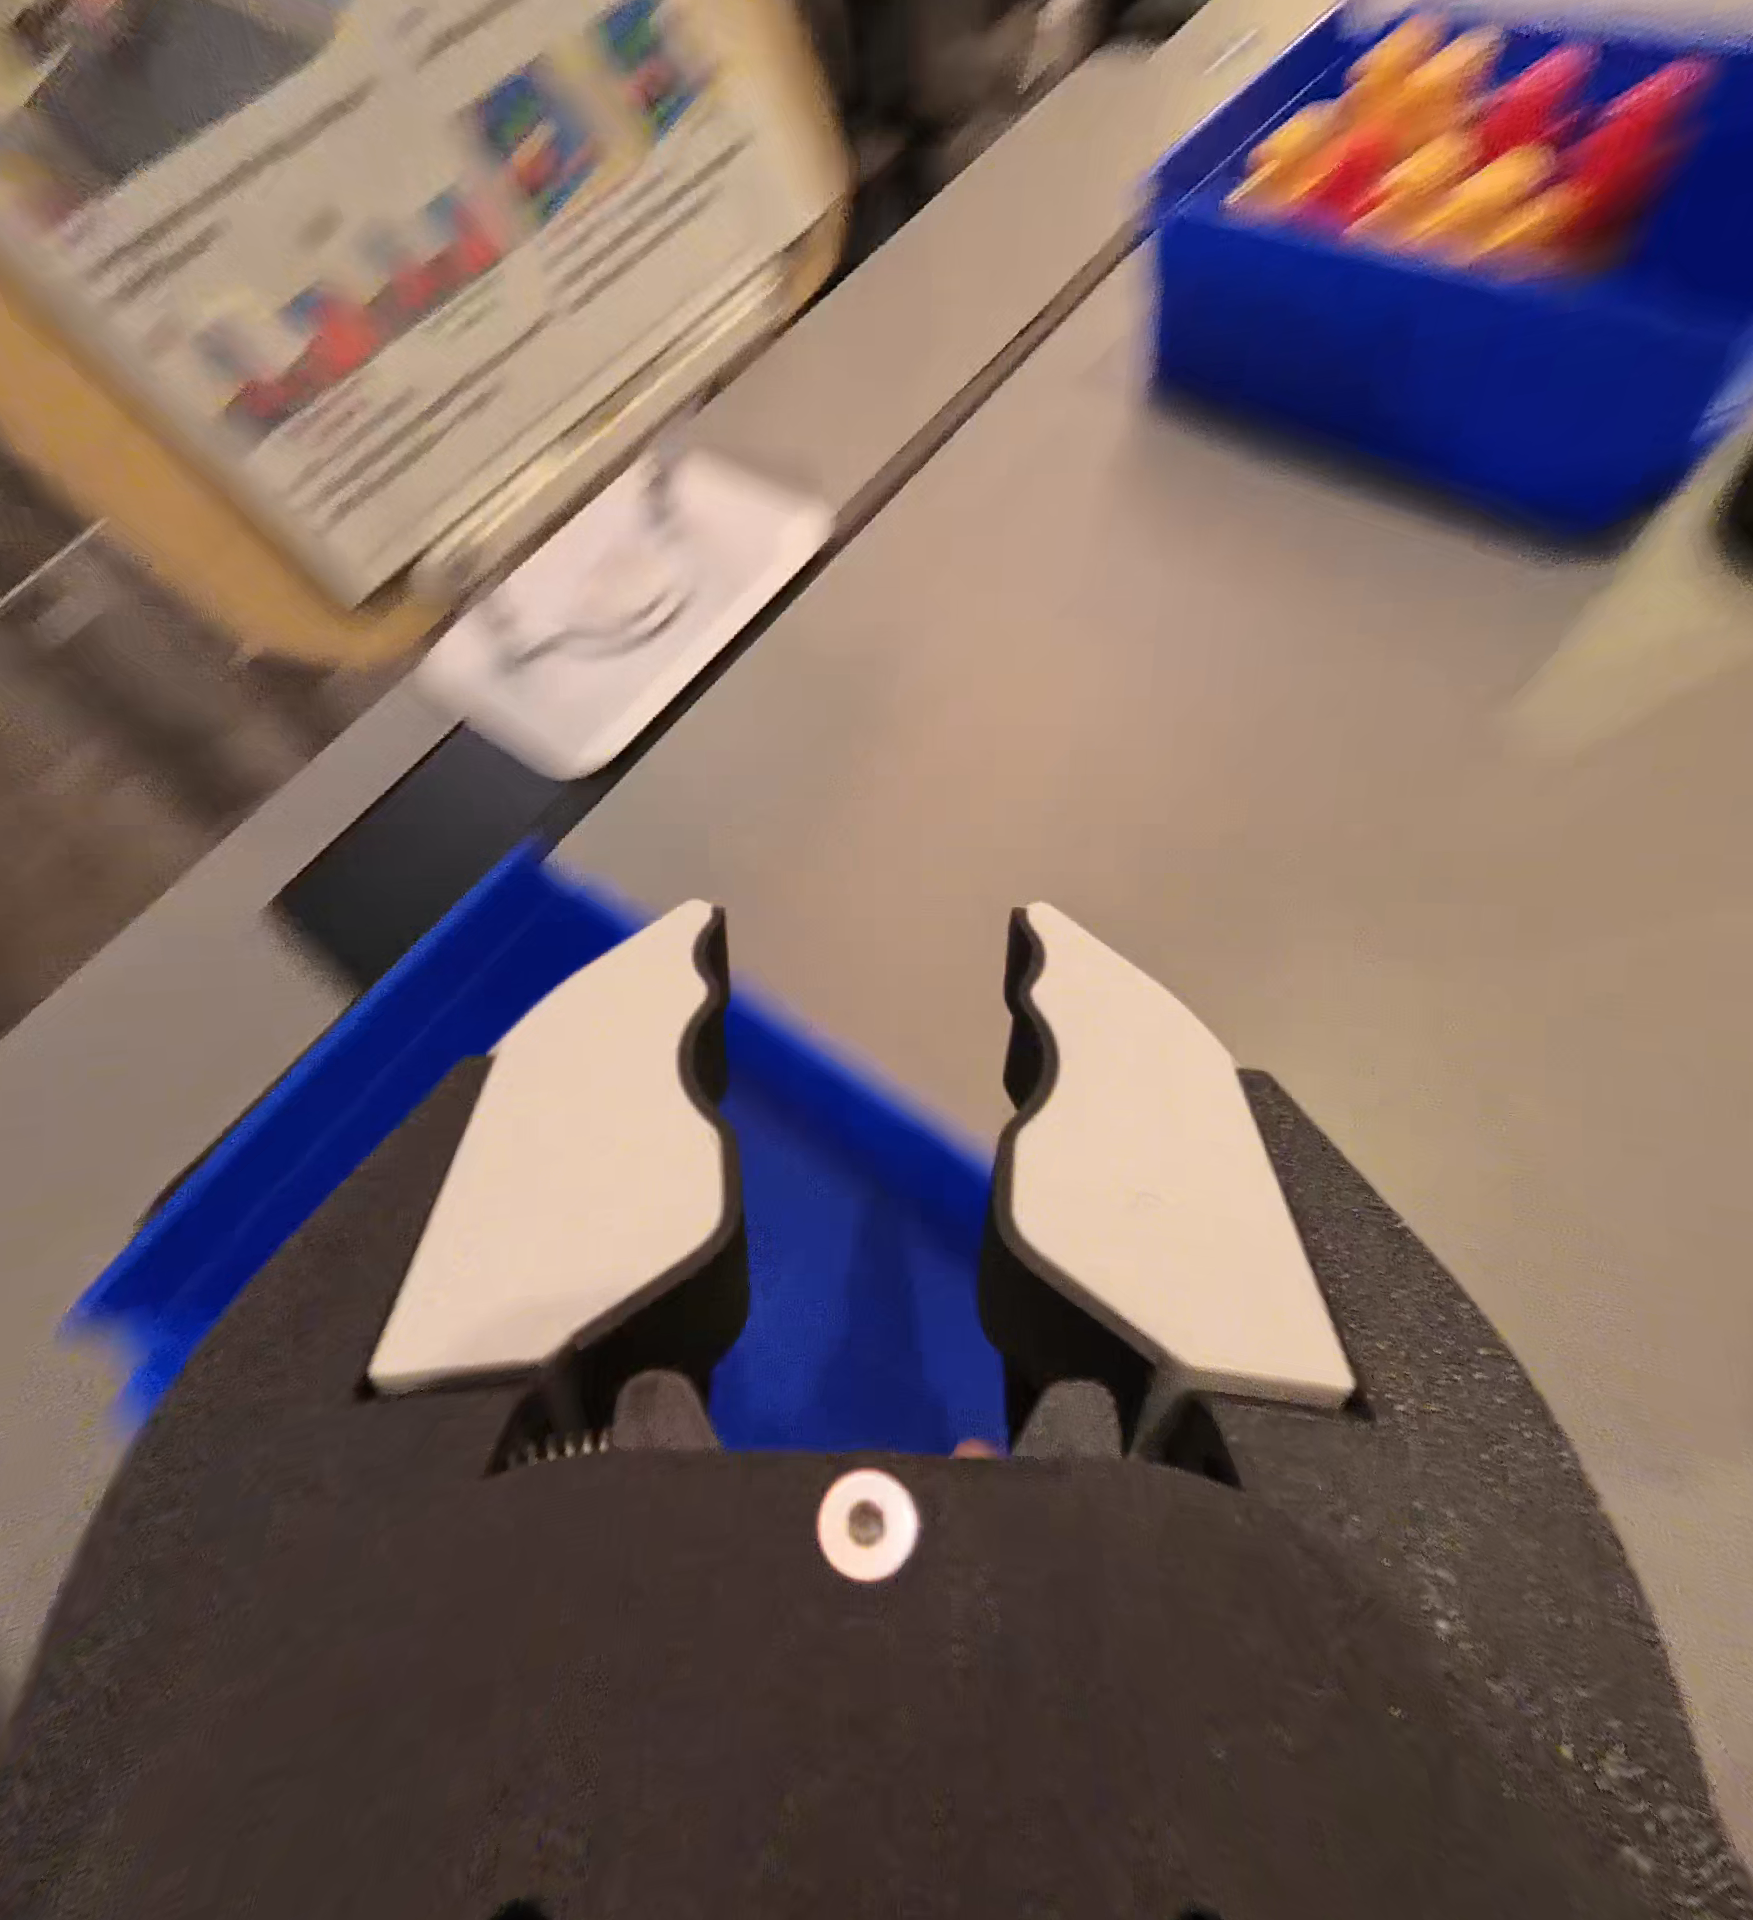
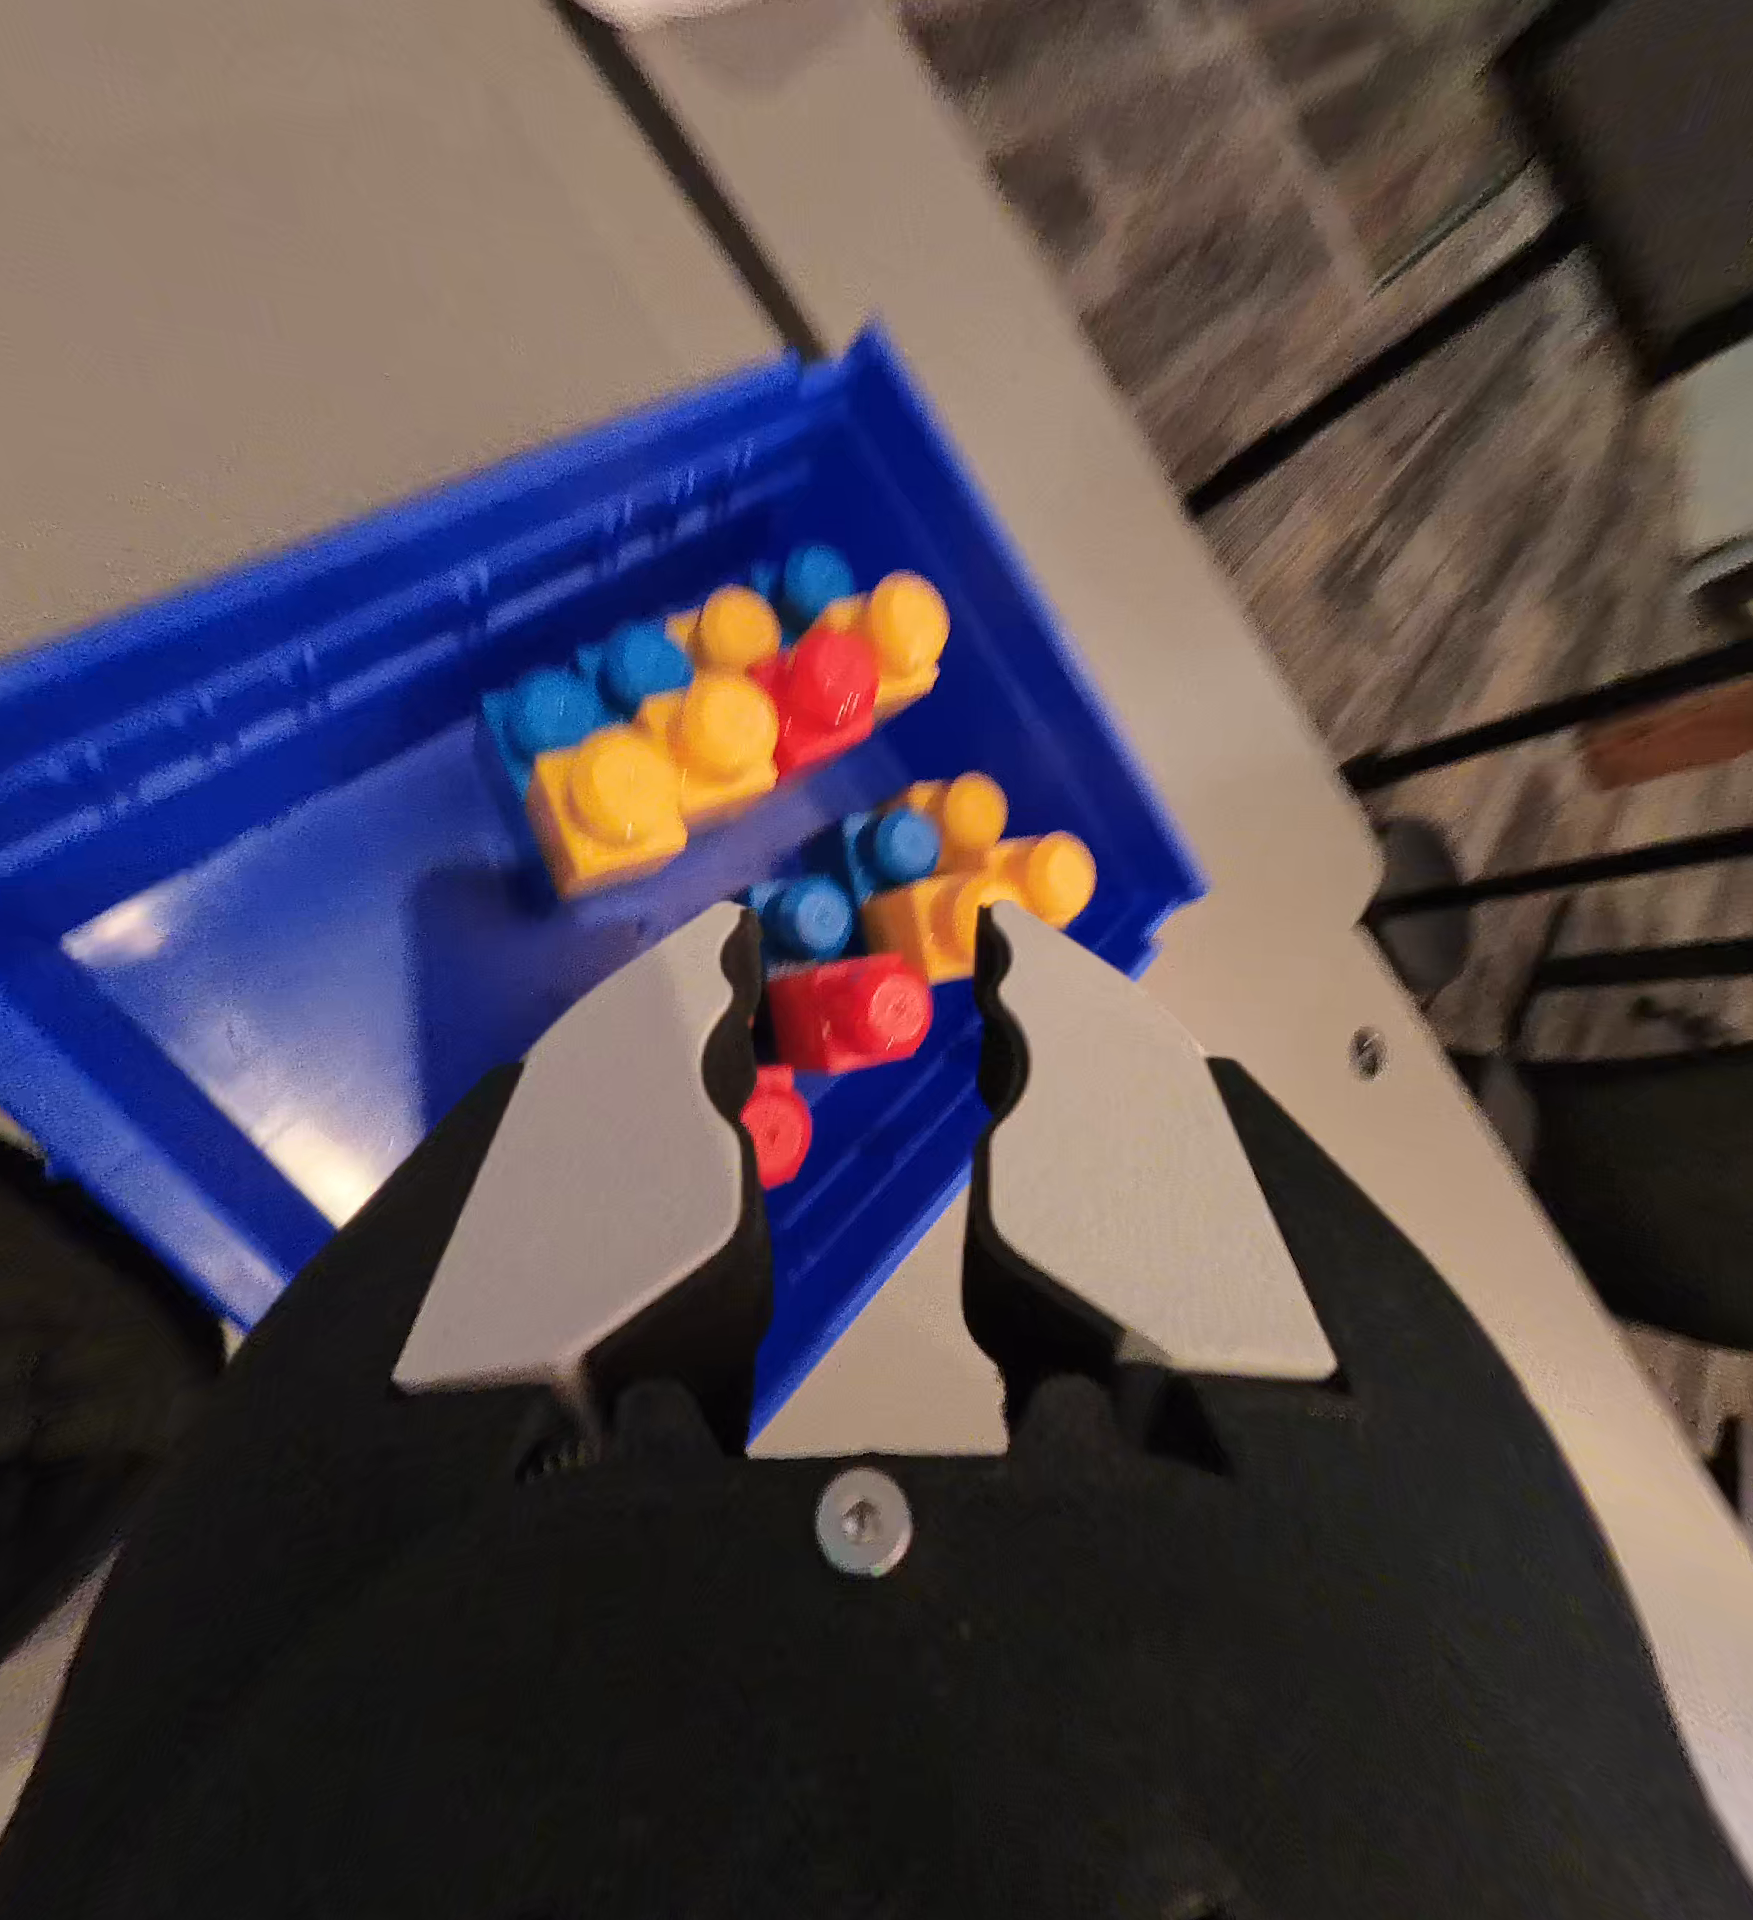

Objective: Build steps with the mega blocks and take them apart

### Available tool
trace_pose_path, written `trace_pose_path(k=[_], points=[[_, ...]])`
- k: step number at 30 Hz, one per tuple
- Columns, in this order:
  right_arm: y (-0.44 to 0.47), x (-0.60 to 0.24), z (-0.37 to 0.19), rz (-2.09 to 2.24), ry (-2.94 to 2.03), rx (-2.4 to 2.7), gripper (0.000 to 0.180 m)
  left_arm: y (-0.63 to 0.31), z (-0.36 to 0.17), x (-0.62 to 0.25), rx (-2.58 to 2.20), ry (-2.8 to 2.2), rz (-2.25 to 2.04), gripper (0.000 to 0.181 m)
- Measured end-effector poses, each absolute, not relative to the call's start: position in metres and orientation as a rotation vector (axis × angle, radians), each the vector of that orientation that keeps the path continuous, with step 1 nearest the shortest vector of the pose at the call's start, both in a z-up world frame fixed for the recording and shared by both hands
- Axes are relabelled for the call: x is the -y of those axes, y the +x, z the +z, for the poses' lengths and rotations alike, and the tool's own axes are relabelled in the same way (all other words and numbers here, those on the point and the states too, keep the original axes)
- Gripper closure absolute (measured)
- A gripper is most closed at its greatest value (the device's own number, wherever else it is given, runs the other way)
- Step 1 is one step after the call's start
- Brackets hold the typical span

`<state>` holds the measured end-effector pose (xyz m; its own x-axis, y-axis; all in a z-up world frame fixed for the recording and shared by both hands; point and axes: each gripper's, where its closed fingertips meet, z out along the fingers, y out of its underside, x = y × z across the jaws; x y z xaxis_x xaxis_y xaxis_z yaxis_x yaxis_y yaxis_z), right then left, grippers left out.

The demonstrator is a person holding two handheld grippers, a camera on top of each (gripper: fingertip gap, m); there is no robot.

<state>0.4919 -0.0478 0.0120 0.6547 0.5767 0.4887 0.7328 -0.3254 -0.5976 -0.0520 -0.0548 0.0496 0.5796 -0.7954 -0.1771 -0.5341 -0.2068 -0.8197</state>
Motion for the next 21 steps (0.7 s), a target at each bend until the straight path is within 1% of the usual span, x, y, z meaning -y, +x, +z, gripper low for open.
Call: trace_pose_path(k=[2,6,10,13,14,17,21], points=[[0.471,0.046,0.037,-0.223,-1.905,1.014,0.139,-0.1,0.032,0.049,-1.002,-2.034,-0.197,0.128],[0.432,0.047,0.062,-0.191,-1.754,1.069,0.139,-0.147,0.008,0.049,-0.896,-2.211,-0.146,0.128],[0.413,0.041,0.055,-0.188,-1.757,1.125,0.139,-0.153,-0.009,0.03,-0.838,-2.271,-0.083,0.126],[0.412,0.033,0.043,-0.209,-1.808,1.138,0.139,-0.137,-0.027,-0.006,-0.694,-2.28,-0.168,0.126],[0.412,0.03,0.04,-0.215,-1.823,1.14,0.139,-0.134,-0.037,-0.021,-0.608,-2.293,-0.191,0.125],[0.409,0.027,0.033,-0.213,-1.842,1.157,0.139,-0.134,-0.07,-0.055,-0.4,-2.341,-0.189,0.129],[0.403,0.025,0.032,-0.209,-1.835,1.173,0.139,-0.143,-0.104,-0.07,-0.324,-2.394,-0.077,0.127]])
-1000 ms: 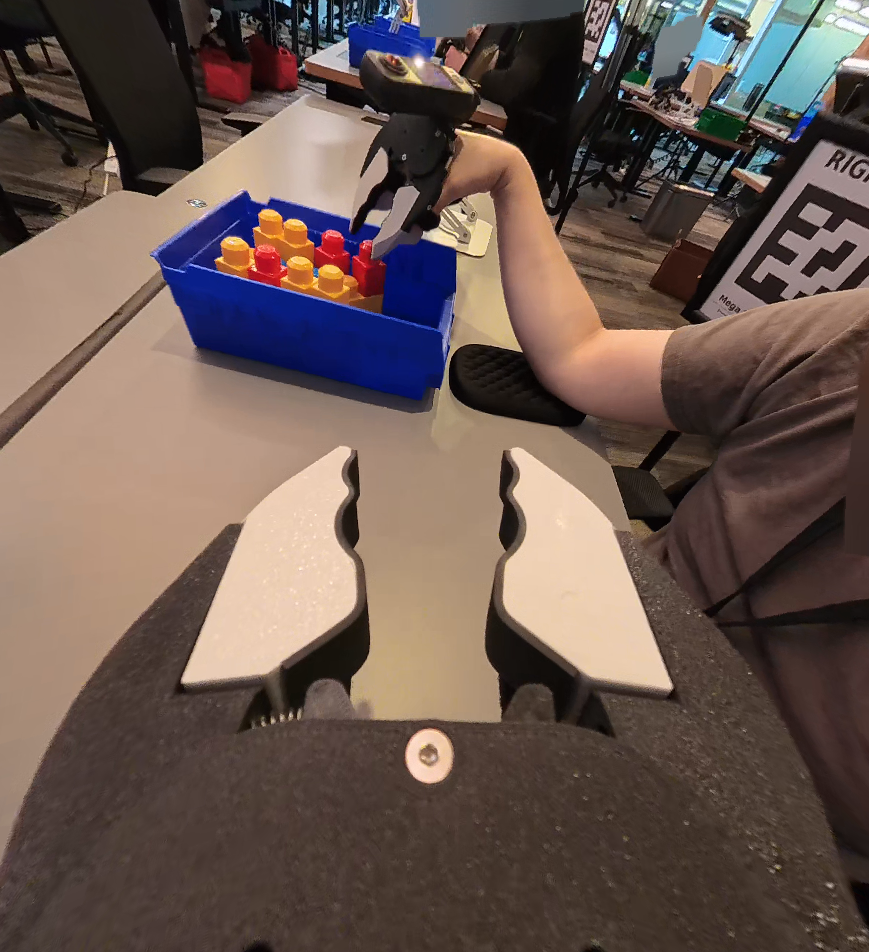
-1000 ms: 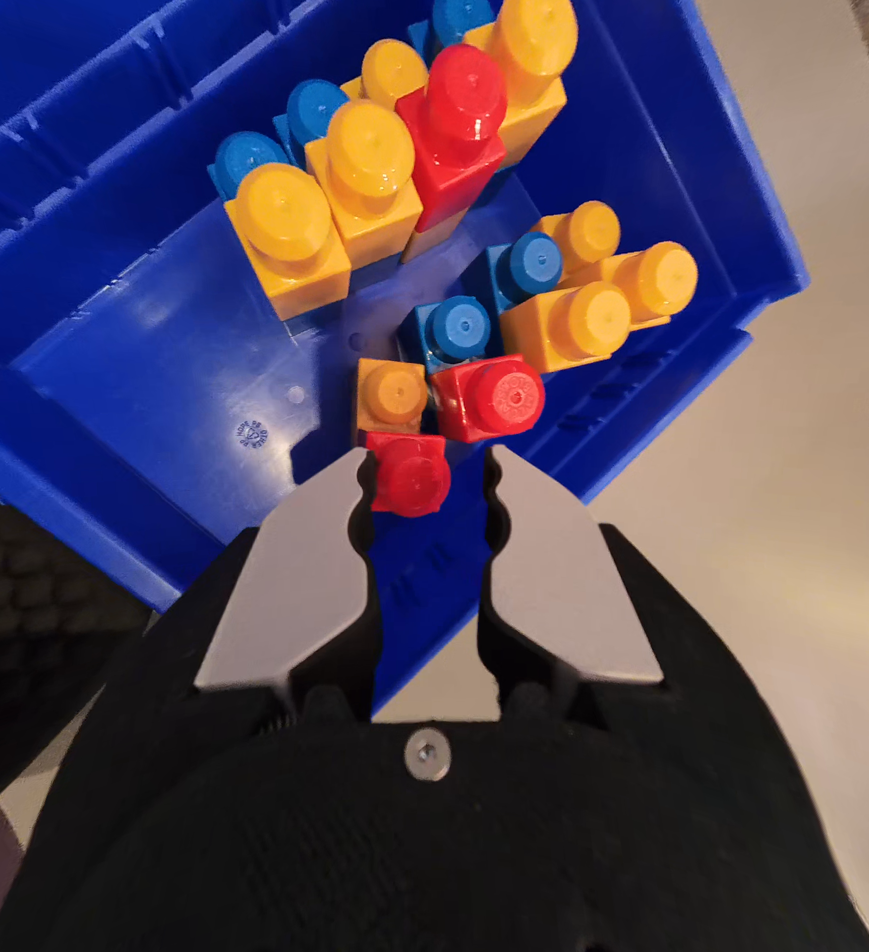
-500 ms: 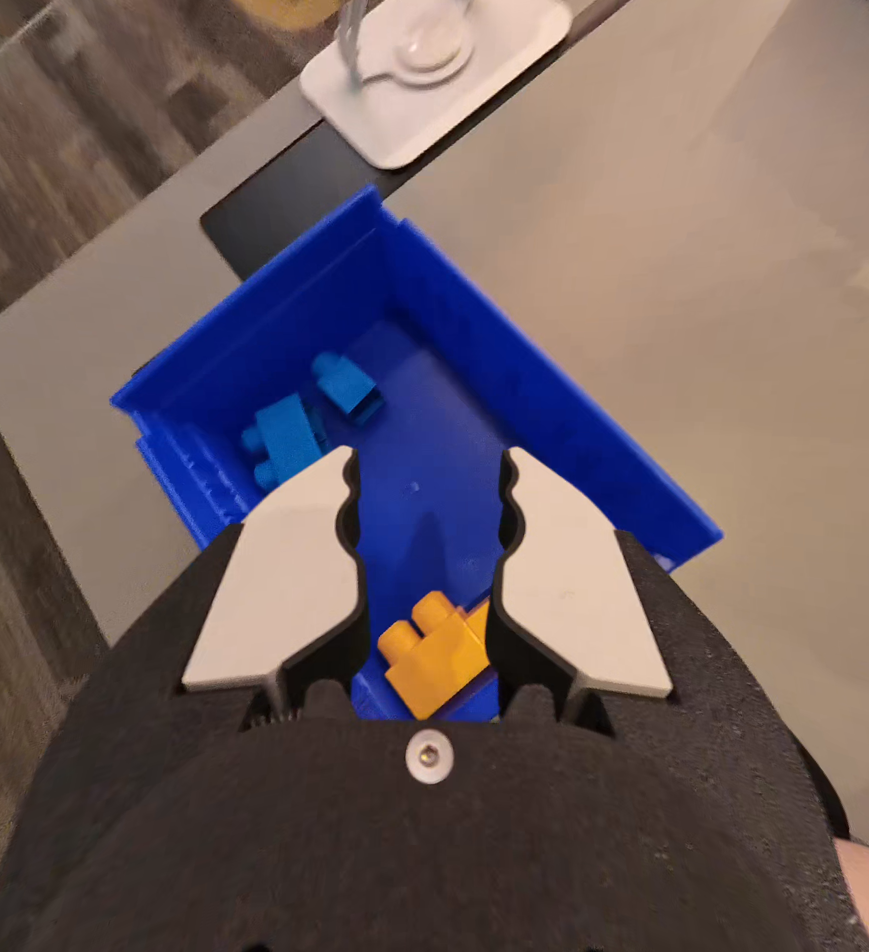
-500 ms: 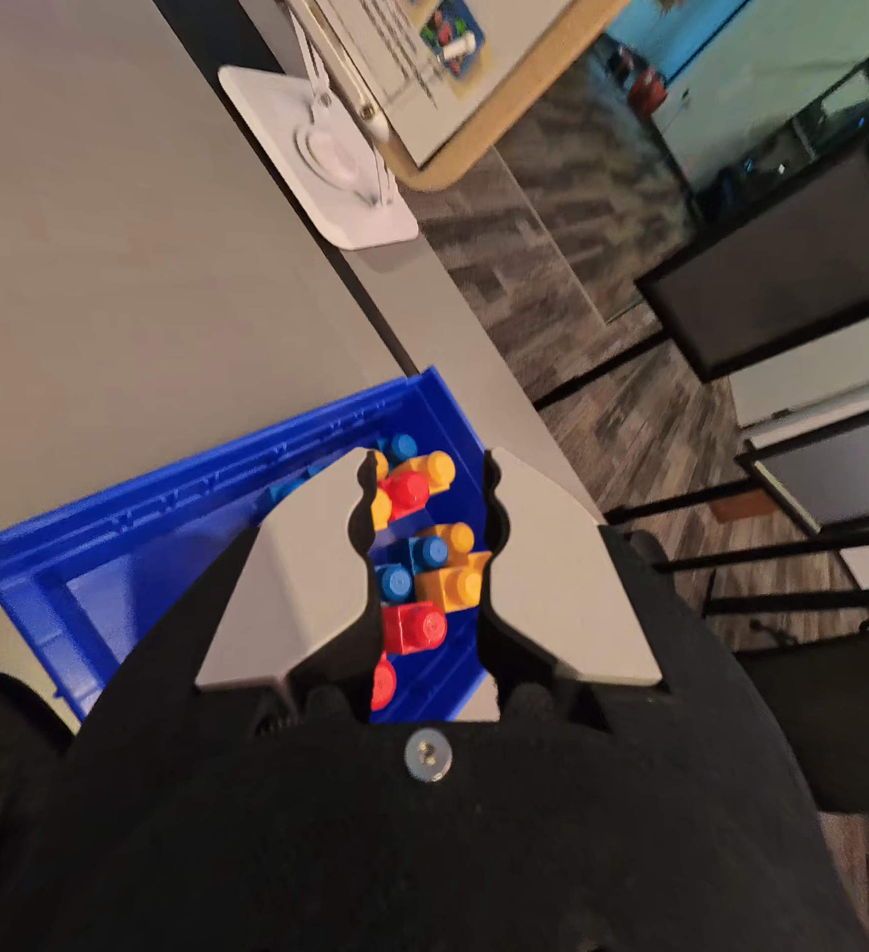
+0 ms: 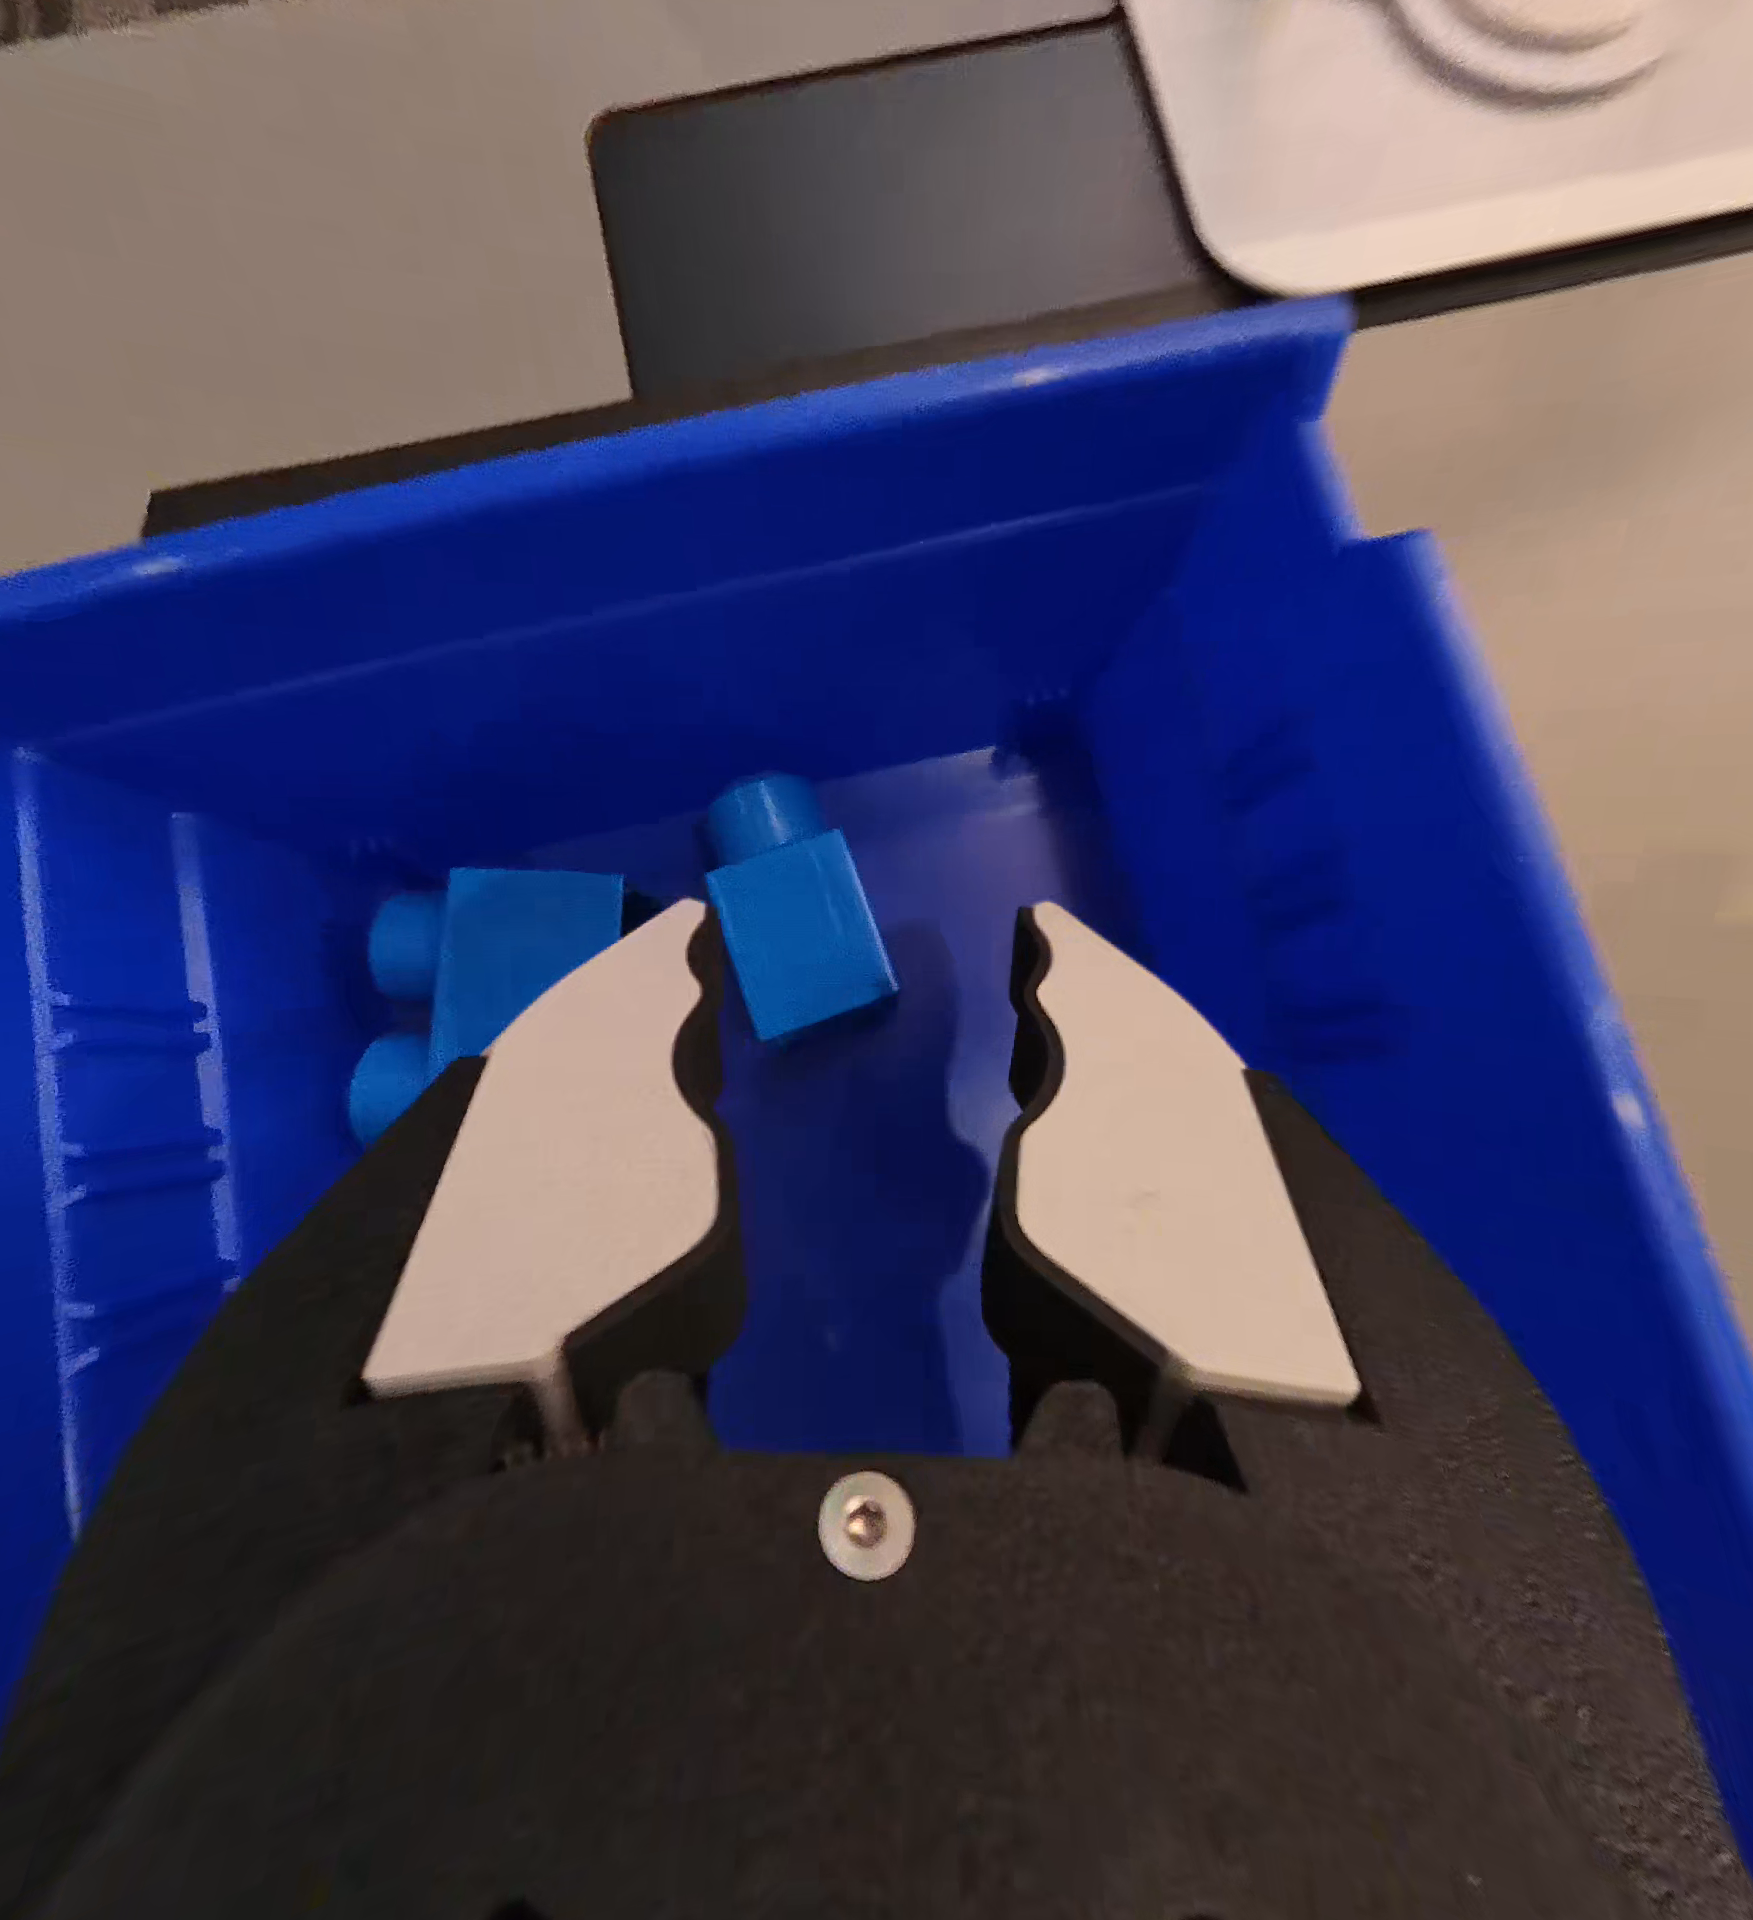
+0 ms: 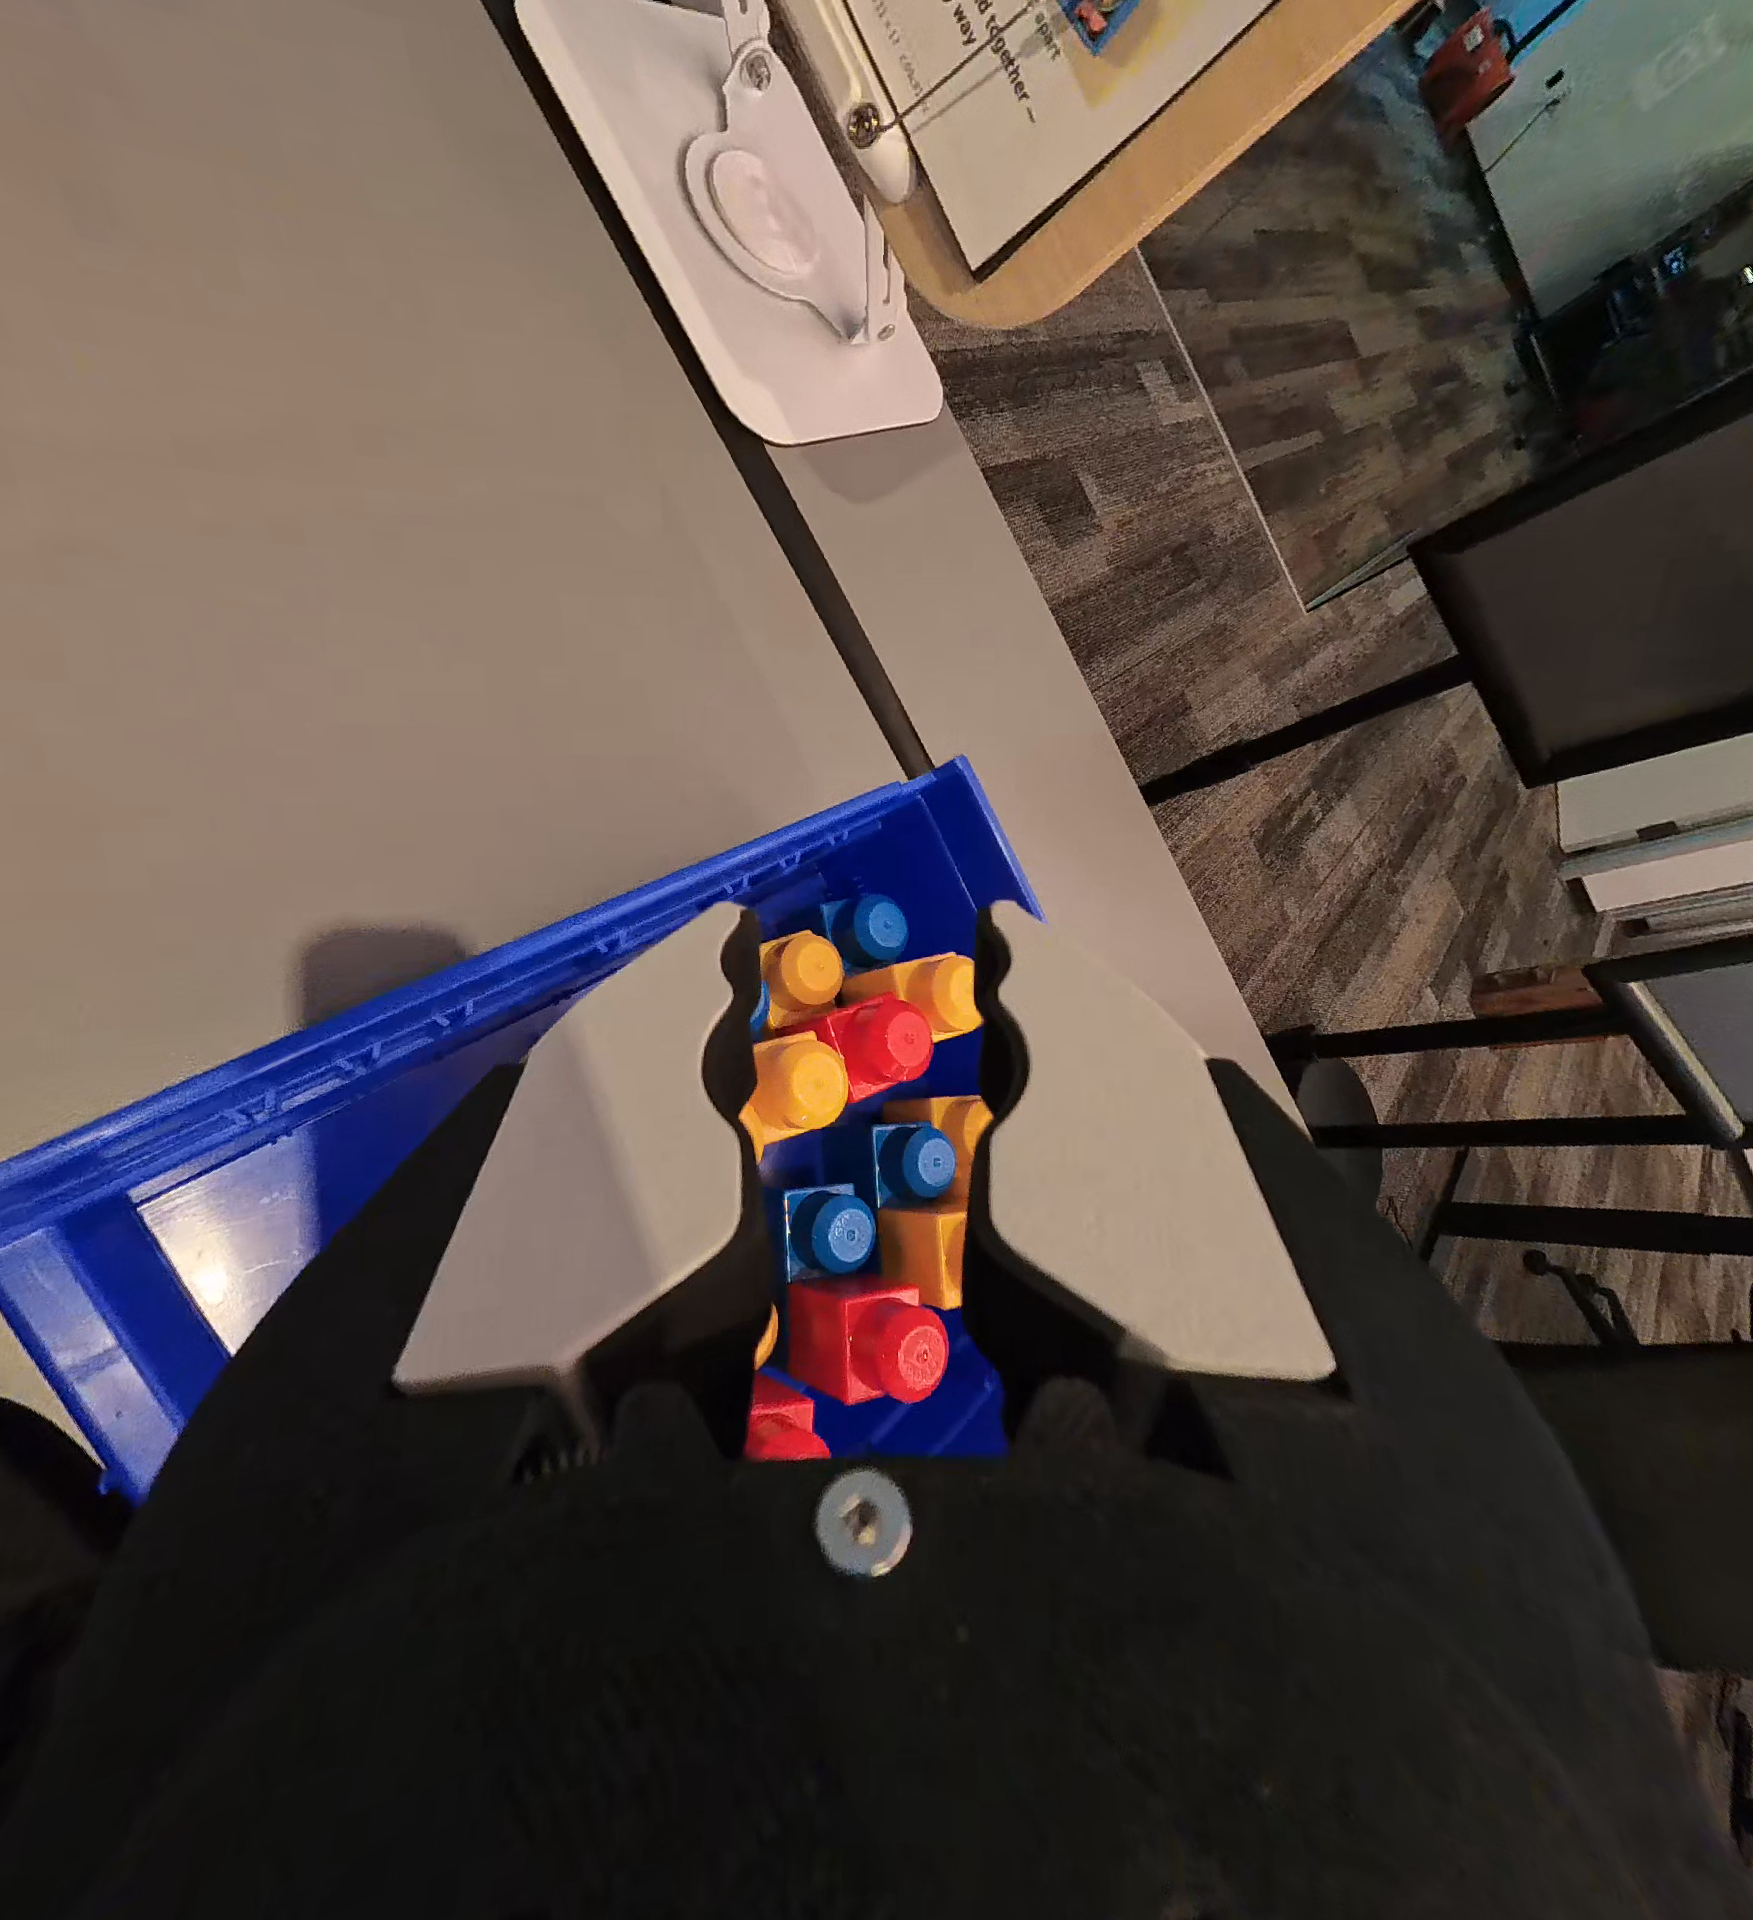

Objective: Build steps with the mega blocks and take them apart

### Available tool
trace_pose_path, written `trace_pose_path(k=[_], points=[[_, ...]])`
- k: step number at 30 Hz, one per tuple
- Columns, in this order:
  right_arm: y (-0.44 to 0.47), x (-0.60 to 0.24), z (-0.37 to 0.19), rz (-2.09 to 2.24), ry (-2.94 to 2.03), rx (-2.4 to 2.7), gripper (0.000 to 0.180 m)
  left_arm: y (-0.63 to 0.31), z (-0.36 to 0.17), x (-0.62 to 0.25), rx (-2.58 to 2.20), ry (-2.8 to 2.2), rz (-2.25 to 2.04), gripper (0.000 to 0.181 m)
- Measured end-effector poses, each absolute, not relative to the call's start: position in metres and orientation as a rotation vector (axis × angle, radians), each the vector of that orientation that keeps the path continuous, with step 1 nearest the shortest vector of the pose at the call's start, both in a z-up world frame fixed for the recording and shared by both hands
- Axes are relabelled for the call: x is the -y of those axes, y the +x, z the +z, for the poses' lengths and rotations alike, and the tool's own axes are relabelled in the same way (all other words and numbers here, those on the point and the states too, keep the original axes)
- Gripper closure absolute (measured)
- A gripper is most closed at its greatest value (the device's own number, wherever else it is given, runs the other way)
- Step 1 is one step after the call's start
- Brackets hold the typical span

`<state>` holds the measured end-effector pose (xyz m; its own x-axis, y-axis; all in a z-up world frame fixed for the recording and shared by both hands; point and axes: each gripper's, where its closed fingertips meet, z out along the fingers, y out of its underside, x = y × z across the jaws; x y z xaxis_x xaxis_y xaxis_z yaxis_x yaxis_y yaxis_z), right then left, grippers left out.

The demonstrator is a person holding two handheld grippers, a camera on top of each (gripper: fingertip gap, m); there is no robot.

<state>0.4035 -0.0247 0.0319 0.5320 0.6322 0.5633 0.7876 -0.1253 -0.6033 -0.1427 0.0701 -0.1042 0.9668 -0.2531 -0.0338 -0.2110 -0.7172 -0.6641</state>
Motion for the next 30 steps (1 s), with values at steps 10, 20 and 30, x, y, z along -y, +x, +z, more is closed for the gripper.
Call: trace_pose_path(k=[10,20,30], points=[[0.404,0.017,0.014,-0.249,-1.899,1.215,0.139,-0.161,-0.151,-0.071,-0.326,-2.565,0.102,0.141],[0.386,0.013,0.013,-0.258,-1.876,1.26,0.139,-0.157,-0.082,-0.06,-0.338,-2.396,-0.135,0.142],[0.187,0.069,0.085,0.842,-1.492,1.091,0.14,0.067,0.055,0.069,-1.106,-1.687,-0.979,0.142]])
